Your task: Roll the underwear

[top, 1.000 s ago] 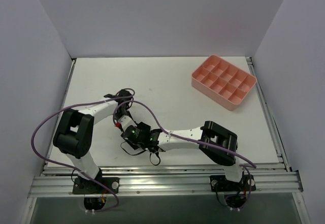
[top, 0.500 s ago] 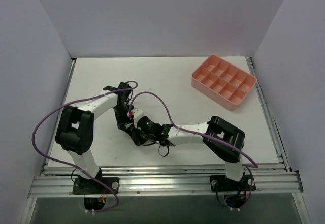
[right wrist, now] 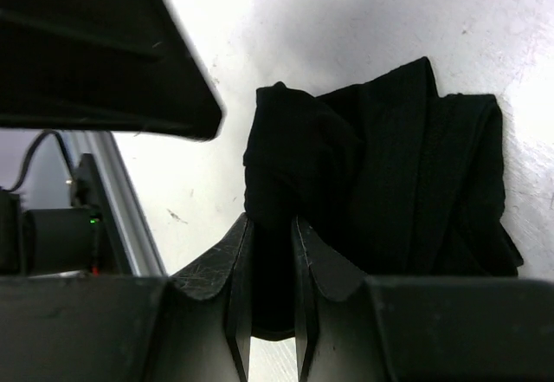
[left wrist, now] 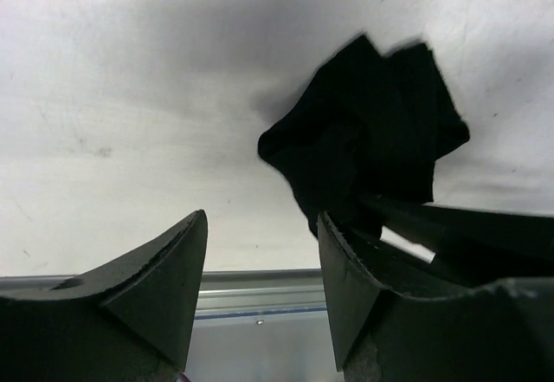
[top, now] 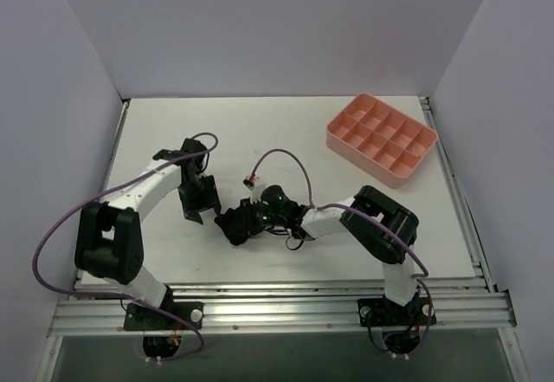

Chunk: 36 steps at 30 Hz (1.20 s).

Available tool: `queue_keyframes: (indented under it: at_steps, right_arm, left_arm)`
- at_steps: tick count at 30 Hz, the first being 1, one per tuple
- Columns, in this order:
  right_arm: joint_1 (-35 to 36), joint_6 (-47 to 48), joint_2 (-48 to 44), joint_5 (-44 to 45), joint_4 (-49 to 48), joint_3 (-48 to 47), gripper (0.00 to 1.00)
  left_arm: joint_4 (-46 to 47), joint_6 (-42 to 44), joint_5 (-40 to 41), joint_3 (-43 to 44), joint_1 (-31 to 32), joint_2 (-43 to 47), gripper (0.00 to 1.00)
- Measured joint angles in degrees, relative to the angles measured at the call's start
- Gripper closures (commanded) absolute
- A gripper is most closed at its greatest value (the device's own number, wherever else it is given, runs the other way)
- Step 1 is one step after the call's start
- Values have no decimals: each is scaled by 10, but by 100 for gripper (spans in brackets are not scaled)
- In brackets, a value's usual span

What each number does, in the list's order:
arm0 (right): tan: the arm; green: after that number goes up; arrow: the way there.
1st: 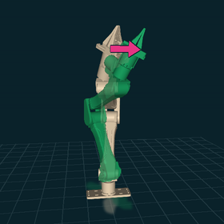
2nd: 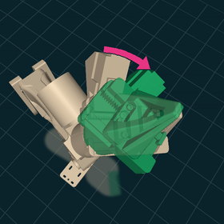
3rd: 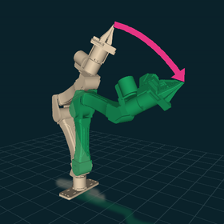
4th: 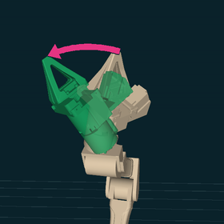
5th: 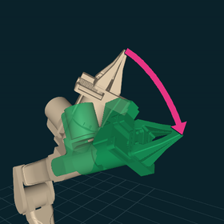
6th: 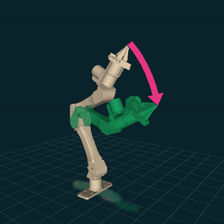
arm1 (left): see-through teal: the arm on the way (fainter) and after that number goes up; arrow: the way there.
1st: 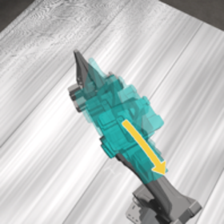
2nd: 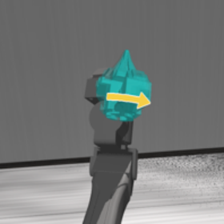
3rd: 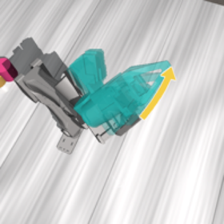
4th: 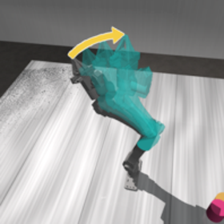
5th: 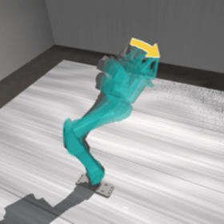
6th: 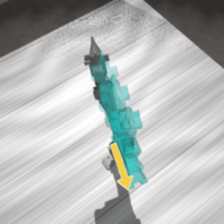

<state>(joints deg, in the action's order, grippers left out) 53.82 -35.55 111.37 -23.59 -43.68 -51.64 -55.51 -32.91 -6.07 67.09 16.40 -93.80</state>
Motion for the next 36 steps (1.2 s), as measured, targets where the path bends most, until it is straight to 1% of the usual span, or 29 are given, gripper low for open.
queue_keyframes:
  at_steps: [3, 6, 8, 11, 16, 20, 26, 36]
  right_arm:
    - [-17, -35, 11, -31, -60, 25, 100]
    - [-34, -76, 26, -64, -126, 50, 100]
    - [-42, -94, 37, -76, -151, 56, 100]
    - [-49, -118, 51, -90, -188, 64, 100]
    - [-56, -148, 69, -106, -236, 74, 100]
    - [-59, -158, 77, -116, -250, 73, 100]
    - [-59, -159, 82, -127, -244, 65, 100]
    - [-65, -159, 93, -155, -213, 37, 100]
  left_arm:
    - [6, -14, 3, -37, 0, 42, 37]
    - [27, -31, -2, -71, 0, 82, 36]
    - [50, -43, -9, -93, 0, 102, 36]
    - [84, -64, -21, -123, 0, 118, 35]
    - [135, -97, -35, -162, 0, 120, 34]
    - [168, -109, -36, -166, 0, 119, 33]
    - [216, -118, -36, -166, 5, 105, 30]
    - [249, -130, -43, -171, 26, 61, 26]
